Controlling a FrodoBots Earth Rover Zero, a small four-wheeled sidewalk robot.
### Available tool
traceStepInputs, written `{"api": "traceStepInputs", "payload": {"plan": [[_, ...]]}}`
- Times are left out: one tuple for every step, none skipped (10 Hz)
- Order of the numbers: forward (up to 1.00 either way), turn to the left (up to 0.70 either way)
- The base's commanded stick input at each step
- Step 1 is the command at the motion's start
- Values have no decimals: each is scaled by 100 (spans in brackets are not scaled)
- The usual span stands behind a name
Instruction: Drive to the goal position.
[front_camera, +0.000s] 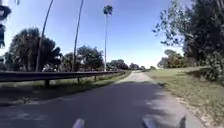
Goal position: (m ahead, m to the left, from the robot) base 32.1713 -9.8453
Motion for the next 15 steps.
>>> {"api": "traceStepInputs", "payload": {"plan": [[85, 0], [85, 0], [85, 0], [85, 0], [85, 0], [85, 0], [85, 0], [85, 0], [85, 0], [85, 0], [85, 0], [85, 0], [85, 0], [85, 0], [85, 0]]}}
